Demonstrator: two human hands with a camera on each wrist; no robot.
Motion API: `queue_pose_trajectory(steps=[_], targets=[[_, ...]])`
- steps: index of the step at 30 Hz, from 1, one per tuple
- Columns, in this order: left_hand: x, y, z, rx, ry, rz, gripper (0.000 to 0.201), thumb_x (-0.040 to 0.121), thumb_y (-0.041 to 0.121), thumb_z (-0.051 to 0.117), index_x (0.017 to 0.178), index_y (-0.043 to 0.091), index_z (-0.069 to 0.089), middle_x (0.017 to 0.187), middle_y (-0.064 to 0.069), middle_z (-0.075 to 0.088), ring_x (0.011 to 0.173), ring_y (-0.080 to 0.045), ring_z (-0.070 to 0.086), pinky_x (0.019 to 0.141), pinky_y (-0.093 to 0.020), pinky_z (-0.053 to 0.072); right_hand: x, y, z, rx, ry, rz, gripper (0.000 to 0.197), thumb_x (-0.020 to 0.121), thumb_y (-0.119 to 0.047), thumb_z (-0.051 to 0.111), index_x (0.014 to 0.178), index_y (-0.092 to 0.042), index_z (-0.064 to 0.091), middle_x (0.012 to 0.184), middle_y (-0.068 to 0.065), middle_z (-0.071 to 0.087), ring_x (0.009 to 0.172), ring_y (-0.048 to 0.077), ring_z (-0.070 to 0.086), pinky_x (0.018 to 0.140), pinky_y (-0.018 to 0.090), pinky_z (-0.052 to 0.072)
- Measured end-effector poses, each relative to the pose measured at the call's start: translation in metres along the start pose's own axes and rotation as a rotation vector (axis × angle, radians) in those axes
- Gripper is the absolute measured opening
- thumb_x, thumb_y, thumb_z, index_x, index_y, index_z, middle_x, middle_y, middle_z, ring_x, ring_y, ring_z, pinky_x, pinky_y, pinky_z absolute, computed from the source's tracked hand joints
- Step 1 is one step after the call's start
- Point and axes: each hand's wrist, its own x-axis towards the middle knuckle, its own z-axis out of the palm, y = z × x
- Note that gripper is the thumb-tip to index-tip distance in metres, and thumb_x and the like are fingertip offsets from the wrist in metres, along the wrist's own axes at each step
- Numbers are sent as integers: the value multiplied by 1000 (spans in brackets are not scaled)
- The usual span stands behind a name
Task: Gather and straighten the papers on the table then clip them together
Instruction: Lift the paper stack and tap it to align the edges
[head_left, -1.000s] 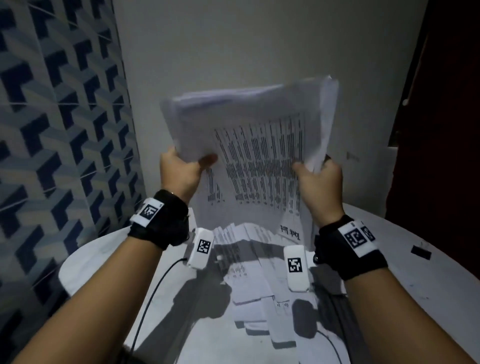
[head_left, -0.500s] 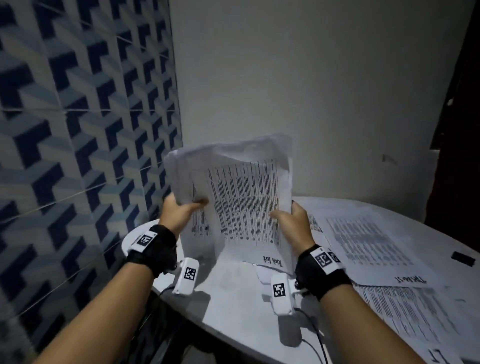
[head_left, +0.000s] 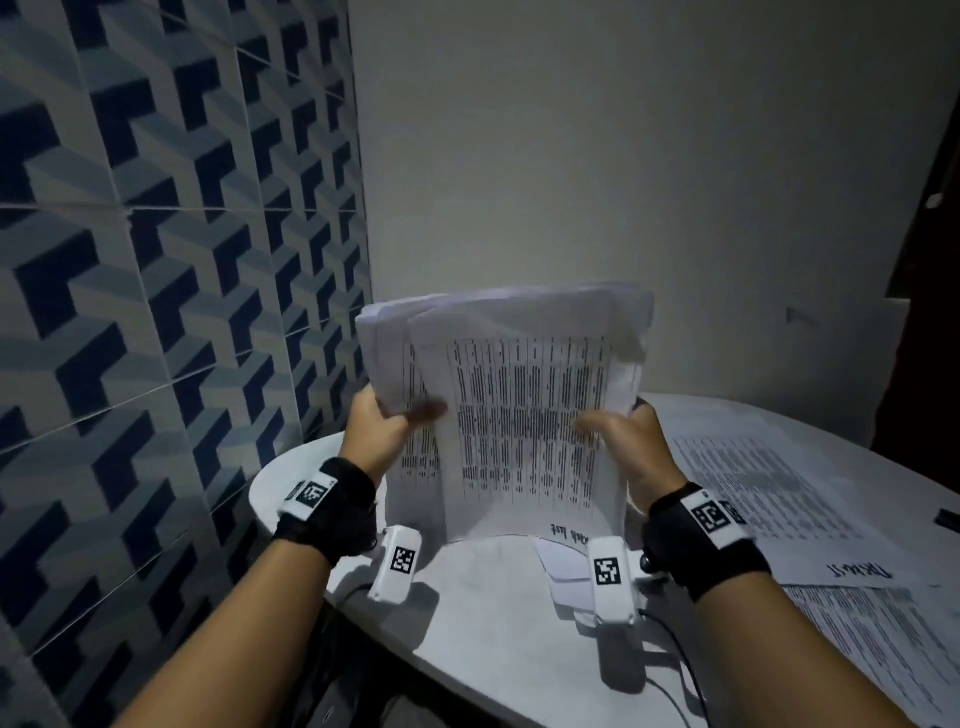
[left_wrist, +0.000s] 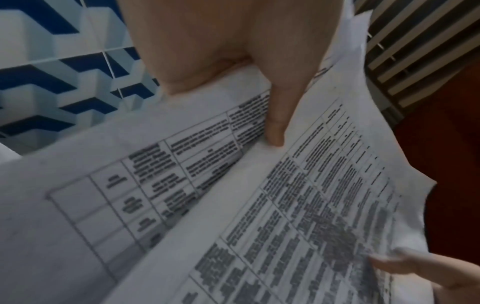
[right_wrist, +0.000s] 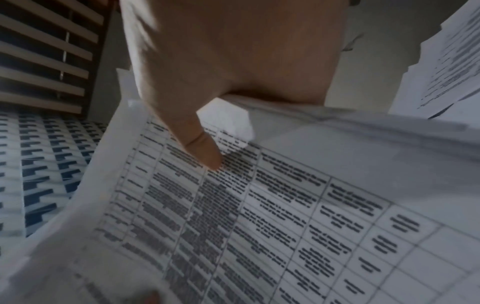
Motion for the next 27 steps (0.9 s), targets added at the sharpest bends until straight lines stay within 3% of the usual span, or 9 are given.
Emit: queue_pose_trajectory(steps=[2, 4, 6, 8, 11, 15, 20, 25, 27], targets=[[6, 5, 7, -41, 59, 36, 26, 84, 10, 79, 109, 16, 71, 98, 7, 79, 93, -7, 75, 93, -39, 59, -2, -10, 8, 74, 26, -41, 36, 83, -15, 74, 113, -1, 61, 108, 12, 69, 105, 23, 68, 82, 31, 57], [14, 16, 13, -102, 93, 73, 25, 90, 18, 75, 113, 7, 71, 97, 0, 78, 87, -2, 74, 92, -33, 60, -4, -27, 15, 93, 58, -135, 12, 87, -8, 71, 94, -6, 61, 95, 6, 69, 93, 20, 70, 76, 23, 55], [21, 26, 14, -126, 109, 113, 35, 91, 22, 76, 112, -4, 67, 87, -7, 76, 75, 3, 71, 81, -20, 60, 0, -42, 19, 87, 124, -209, 18, 86, -2, 69, 80, -12, 55, 80, 5, 60, 79, 20, 63, 73, 26, 52], [25, 27, 10, -101, 61, 106, 45, 82, 29, 84, 116, 6, 66, 97, -4, 78, 89, -2, 73, 86, -22, 58, 3, -45, 17, 116, 174, -234, 24, 84, 4, 63, 75, -15, 52, 77, 0, 58, 74, 16, 58, 70, 27, 51], [26, 10, 0, -55, 42, 47, 66, 71, 31, 88, 128, 13, 62, 117, 1, 74, 107, -13, 71, 94, -35, 58, 8, -29, 11, 170, 182, -193, 25, 77, 0, 61, 98, -14, 65, 95, 6, 70, 88, 23, 66, 78, 33, 56], [28, -5, 1, -90, 52, -4, 62, 69, 33, 87, 122, 8, 67, 111, -1, 77, 101, -14, 73, 95, -41, 59, 19, -6, 16, 89, 75, -152, 25, 77, -7, 67, 101, -12, 71, 103, 7, 78, 103, 34, 69, 95, 50, 55], [42, 6, 13, -126, 34, 33, 58, 71, 27, 91, 121, 13, 66, 115, -3, 76, 107, -18, 72, 92, -32, 59, 39, -24, 30, 198, 134, -179, 24, 80, 6, 60, 91, -12, 70, 89, 0, 74, 87, 20, 67, 77, 31, 54], [53, -4, 13, -101, -64, -55, 63, 77, -5, 77, 134, 6, 54, 125, -9, 71, 118, -24, 67, 106, -46, 52, 48, -11, 33, 176, 64, -112, 44, 76, 8, 57, 118, -3, 64, 110, 10, 74, 103, 25, 70, 82, 31, 59], [52, -7, 19, -98, -52, -65, 58, 81, -10, 72, 134, 8, 57, 126, -7, 71, 118, -22, 66, 105, -48, 52, 49, -9, 38, 160, 86, -116, 39, 80, 12, 56, 116, -2, 64, 100, 5, 71, 92, 20, 67, 75, 25, 54]])
